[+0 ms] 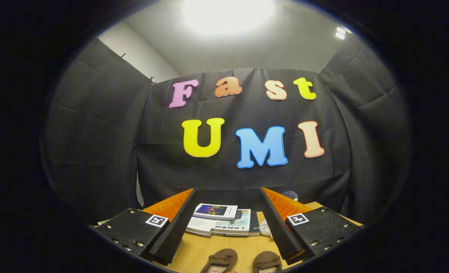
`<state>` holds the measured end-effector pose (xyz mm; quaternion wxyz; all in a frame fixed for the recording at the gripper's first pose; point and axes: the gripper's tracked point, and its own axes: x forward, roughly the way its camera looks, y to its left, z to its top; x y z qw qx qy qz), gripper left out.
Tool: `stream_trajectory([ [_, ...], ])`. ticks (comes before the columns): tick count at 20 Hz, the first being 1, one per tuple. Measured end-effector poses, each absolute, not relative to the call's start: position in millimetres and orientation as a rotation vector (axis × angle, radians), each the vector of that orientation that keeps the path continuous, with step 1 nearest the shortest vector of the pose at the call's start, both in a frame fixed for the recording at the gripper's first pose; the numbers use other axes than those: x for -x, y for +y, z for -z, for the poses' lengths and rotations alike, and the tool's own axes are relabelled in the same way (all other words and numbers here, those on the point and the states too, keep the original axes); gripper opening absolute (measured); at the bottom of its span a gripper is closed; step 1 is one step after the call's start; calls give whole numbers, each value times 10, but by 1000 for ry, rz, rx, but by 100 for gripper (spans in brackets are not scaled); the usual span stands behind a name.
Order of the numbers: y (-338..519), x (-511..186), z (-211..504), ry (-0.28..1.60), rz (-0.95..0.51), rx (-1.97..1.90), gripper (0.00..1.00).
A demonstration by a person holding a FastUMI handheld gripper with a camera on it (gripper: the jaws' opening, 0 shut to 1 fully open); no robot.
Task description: Open the storage box then place both shoes into the box .Put the left shoe in first, then the right shoe, with the right side of both shoes facing outward in a uniform manner.
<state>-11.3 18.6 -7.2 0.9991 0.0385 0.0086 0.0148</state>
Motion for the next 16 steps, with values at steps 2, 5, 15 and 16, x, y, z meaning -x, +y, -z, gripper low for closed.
stream_trajectory([
  [2, 262, 114, 137, 47, -53, -128, 99],
  [5, 353, 106, 273, 88, -74, -207, 98],
  [15, 743, 219, 855, 278, -163, -448, 97],
  [16, 774, 236, 930, 299, -167, -475, 96],
])
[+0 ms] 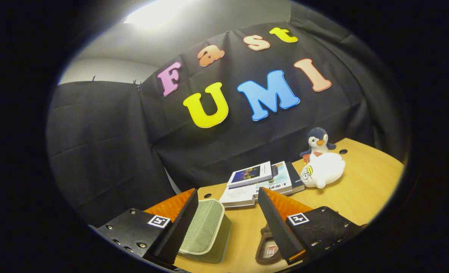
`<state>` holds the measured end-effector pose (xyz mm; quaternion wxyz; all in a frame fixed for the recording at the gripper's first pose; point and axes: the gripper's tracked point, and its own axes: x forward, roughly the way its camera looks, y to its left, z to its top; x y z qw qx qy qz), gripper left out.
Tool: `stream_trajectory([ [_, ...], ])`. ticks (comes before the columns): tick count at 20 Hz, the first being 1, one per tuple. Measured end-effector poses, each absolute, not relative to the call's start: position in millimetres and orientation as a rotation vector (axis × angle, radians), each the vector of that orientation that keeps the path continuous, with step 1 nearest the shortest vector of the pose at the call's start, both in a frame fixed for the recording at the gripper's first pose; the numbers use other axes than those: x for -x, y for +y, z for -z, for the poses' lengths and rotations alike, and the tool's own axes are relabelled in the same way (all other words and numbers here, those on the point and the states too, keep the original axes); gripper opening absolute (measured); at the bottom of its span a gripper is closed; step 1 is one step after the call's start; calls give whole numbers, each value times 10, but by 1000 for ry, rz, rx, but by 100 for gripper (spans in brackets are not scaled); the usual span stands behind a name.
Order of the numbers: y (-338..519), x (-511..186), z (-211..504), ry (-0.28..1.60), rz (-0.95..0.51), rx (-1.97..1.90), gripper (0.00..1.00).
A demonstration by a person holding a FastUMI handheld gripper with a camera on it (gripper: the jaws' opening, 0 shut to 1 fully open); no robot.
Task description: Open the storage box then place both shoes into the box .Put the left shoe in first, then the right shoe, with the right side of both shoes facing outward in a uniform manner.
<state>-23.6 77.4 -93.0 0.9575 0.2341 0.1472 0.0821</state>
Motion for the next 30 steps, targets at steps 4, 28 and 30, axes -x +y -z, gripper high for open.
stream_trajectory([
  [4, 972, 326, 1251, 409, -207, -616, 96],
  [28, 1941, 551, 2237, 790, -325, -1351, 95],
  [30, 2008, 581, 2265, 811, -332, -1399, 95],
])
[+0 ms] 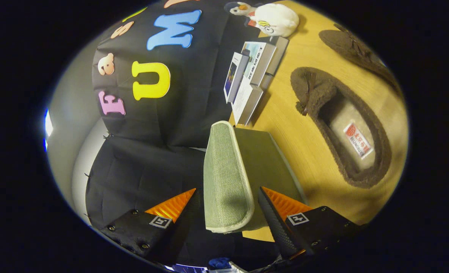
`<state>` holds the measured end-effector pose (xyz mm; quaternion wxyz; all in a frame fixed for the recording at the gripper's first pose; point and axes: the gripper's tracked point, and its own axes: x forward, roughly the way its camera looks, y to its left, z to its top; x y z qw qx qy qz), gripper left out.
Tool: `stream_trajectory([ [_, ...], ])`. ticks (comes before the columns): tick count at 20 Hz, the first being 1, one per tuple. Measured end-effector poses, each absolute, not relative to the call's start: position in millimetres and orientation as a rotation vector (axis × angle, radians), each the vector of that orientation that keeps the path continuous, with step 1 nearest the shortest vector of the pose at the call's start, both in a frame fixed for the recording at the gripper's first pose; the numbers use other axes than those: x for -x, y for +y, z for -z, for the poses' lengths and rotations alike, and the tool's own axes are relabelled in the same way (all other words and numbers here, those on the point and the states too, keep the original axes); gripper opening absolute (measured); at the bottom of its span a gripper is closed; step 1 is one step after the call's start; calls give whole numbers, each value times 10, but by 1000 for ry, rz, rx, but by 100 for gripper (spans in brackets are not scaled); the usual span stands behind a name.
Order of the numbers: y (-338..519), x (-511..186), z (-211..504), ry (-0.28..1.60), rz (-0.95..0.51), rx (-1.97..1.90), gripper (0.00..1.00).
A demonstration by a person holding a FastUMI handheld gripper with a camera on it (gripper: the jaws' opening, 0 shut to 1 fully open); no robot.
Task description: Open the storage box then place both shoes into the box .Put the left shoe in first, then the right shoe, with the right side of both shoes facing outward in a uniform manner.
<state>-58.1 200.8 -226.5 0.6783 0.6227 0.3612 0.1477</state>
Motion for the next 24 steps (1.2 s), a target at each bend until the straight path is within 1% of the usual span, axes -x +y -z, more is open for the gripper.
stream_trajectory([
  [5, 2159, 604, 2306, 841, -361, -1503, 95],
  [7, 2183, 635, 2357, 855, -349, -1529, 78],
  [9, 2229, 676, 2372, 869, -361, -1517, 78],
  [10, 2210, 692, 2416, 878, -342, -1500, 78],
  [12, 2204, 635, 2445, 874, -338, -1530, 46],
  [15, 2239, 706, 2438, 899, -366, -1514, 46],
  [16, 2070, 679, 2357, 840, -349, -1536, 34],
  [17, 2128, 577, 2415, 828, -333, -1533, 21],
  [18, 2200, 642, 2372, 847, -369, -1496, 9],
  [21, 2223, 678, 2229, 834, -431, -1400, 9],
  [22, 2233, 668, 2151, 820, -451, -1378, 4],
  [24, 2263, 661, 1988, 798, -493, -1339, 3],
])
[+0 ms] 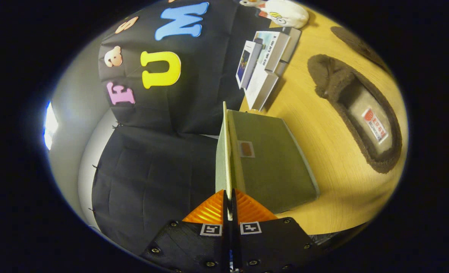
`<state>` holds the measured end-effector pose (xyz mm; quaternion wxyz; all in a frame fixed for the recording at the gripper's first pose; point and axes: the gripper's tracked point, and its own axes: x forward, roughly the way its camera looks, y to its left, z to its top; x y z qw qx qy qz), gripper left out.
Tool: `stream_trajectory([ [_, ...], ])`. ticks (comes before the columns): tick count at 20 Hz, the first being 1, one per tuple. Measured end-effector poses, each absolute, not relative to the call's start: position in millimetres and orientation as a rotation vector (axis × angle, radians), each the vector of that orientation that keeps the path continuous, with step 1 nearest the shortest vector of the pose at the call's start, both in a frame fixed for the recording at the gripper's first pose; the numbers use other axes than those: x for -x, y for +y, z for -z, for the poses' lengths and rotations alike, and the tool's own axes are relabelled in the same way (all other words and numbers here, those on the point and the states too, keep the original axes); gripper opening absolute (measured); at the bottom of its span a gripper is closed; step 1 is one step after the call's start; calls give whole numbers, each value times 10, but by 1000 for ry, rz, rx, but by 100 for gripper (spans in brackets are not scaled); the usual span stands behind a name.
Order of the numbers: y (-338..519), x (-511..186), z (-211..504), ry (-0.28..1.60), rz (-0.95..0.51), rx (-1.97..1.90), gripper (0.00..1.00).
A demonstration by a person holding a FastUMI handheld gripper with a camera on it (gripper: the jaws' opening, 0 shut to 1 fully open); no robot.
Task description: Open the storage box then place both shoes into the box .Put the left shoe in first, then the right shoe, with the right side of both shoes facing outward in a uniform manner.
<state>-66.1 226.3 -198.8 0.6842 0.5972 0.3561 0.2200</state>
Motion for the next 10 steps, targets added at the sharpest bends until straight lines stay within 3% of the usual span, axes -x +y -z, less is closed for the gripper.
stream_trajectory([
  [10, 2457, 431, 1259, 721, -596, -1227, 3],
])
